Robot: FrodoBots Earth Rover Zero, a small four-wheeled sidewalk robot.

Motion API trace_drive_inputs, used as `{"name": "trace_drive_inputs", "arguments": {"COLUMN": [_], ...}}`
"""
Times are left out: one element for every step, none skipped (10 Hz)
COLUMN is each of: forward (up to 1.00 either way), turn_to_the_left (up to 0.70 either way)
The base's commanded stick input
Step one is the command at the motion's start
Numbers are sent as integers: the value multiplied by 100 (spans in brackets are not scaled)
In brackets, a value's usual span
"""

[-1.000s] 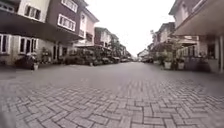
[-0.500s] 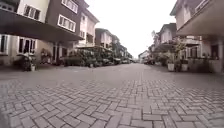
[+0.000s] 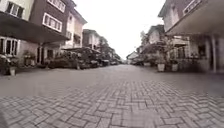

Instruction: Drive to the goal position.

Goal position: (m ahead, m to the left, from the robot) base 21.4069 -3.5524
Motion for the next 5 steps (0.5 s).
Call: {"name": "trace_drive_inputs", "arguments": {"forward": [70,70,70,70,70], "turn_to_the_left": [0,0,0,0,0]}}
